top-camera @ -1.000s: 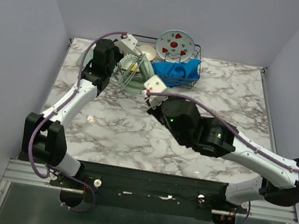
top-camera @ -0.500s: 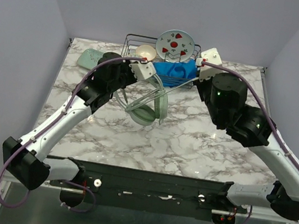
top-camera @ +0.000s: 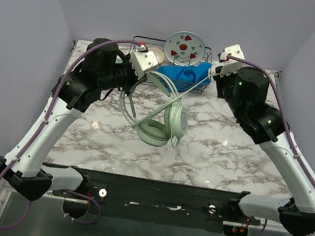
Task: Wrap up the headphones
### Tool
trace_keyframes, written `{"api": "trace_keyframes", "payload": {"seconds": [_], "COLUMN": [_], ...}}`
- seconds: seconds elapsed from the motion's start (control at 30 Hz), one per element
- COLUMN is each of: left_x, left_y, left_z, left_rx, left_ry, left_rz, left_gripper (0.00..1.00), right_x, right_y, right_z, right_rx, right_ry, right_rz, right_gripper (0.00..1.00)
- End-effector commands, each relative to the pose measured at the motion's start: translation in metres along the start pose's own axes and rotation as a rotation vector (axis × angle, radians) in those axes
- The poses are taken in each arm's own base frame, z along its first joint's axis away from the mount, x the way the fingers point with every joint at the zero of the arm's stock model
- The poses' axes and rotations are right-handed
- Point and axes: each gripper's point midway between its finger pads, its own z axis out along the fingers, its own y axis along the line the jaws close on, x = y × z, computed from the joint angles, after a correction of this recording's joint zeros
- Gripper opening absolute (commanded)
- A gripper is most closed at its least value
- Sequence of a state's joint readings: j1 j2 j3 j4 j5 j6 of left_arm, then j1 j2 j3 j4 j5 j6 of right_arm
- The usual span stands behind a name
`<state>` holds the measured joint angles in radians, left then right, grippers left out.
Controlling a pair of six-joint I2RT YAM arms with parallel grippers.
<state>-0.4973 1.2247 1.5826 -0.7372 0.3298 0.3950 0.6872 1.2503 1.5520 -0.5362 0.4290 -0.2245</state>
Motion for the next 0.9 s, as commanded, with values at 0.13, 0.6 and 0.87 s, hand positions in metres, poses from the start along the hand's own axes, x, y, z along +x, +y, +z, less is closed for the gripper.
{"api": "trace_keyframes", "payload": {"seconds": [0.13,0.6,0.87], "left_x": [-0.100,-0.158,-0.165], "left_y": [-0.014,-0.004,0.007], "left_z": [-0.066,-0.091,-0.099], "left_rx": [0.049,0.044,-0.021], "left_ry": [-0.249,-0.396,-0.420], "left_rz": [-0.211,-0.311,-0.324], "left_gripper": [0.00,0.00,0.00], "right_x": [0.002,-0.027,0.008], "right_y": [0.126,0.198,0.211], "right_z": [0.014,0.022,0.034], "right_rx": [-0.614,-0.837,-0.831], "right_ry": [-0.165,-0.349,-0.292], "right_rz": [0.041,0.326,0.416], "right_gripper": [0.16,0.47,0.53]}}
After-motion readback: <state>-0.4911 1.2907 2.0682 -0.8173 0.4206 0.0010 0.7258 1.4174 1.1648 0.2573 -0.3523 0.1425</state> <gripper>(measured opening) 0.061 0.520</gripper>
